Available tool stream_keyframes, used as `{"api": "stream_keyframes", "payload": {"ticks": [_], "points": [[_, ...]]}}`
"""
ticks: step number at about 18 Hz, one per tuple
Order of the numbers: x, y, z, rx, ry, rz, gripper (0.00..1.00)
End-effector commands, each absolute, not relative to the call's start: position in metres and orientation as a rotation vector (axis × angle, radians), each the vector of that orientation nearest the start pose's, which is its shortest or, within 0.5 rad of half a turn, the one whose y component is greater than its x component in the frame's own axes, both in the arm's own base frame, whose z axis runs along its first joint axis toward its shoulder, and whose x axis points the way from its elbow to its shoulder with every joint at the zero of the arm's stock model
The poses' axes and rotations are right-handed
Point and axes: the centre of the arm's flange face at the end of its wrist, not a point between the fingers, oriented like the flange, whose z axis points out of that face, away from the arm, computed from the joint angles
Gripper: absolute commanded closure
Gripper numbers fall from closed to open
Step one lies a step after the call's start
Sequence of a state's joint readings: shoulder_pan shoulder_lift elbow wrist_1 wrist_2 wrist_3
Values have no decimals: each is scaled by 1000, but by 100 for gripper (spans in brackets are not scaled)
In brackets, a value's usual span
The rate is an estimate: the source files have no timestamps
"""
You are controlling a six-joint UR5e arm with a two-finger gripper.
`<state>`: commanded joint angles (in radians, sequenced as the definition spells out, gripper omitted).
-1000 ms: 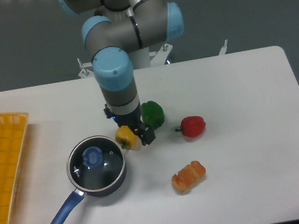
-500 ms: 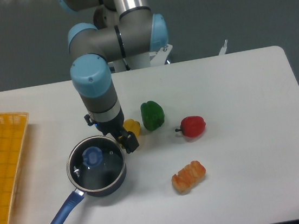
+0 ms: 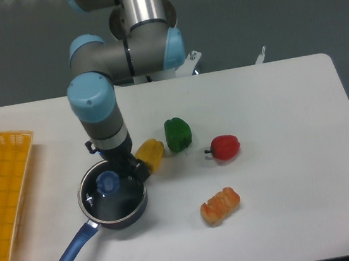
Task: Open the lid
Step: 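Lower the gripper onto the blue lid knob and close on it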
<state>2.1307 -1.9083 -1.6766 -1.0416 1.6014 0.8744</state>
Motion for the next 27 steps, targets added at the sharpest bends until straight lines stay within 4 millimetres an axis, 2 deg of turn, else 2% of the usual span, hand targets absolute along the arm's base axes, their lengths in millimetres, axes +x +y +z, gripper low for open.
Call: {"api": "stream_keyframes", "payload": {"ticks": [3,7,9,15,20,27], "points": [[-193,587,302,-3063,507,137,0],[-192,589,297,-3071,503,138,0],[-184,595,295,-3070,527,140,0],[-190,608,293,-3067,502,147,0],[-190,609,291,-3068,505,148,0],[-188,612,277,-3094,521,151,0]]}}
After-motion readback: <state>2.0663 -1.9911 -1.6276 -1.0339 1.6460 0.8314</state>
